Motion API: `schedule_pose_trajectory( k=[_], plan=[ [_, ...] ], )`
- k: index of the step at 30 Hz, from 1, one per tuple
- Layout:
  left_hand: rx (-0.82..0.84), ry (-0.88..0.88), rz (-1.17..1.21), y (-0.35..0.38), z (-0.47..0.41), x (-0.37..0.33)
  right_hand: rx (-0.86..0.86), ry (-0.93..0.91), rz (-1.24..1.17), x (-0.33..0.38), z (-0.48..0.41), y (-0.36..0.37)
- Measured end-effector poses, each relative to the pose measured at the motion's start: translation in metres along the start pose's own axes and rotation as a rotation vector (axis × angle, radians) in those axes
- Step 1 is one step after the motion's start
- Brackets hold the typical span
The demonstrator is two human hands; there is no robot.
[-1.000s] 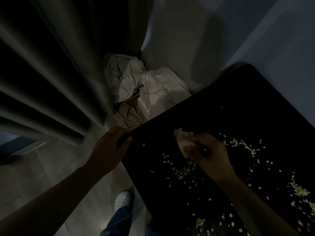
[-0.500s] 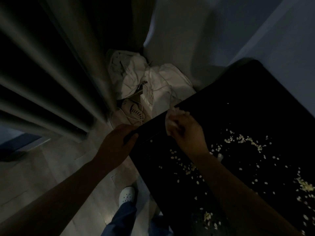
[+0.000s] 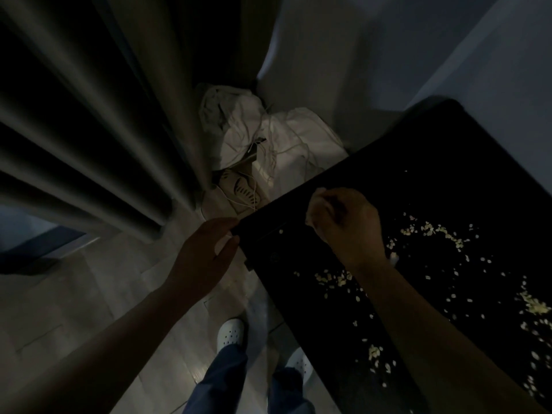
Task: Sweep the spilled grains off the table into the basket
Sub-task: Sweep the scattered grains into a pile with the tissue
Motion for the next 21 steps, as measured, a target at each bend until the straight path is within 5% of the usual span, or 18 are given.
schedule_pose_trajectory(
  k=[7,14,21],
  plan=[
    [0.010,-0.126,-0.014,-0.016,0.016,0.032,0.164,-0.126,0.111,0.034,0.014,0.091],
    [0.071,-0.205,0.020,-0.014,0.028,0.058,0.189,-0.035,0.329,0.007,0.092,0.059],
    [0.113,-0.206,0.028,-0.012,0.037,0.067,-0.069,-0.021,0.222,0.058,0.084,0.055]
  ],
)
Point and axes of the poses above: each hand's wrist, its own z-axis away from the middle knuckle, its own y-axis out of the palm, x = y × z, the point moved 10 cm from there along -z, towards the middle knuckle, and after that the axes turned 6 degrees about x, right-handed, at the moved point
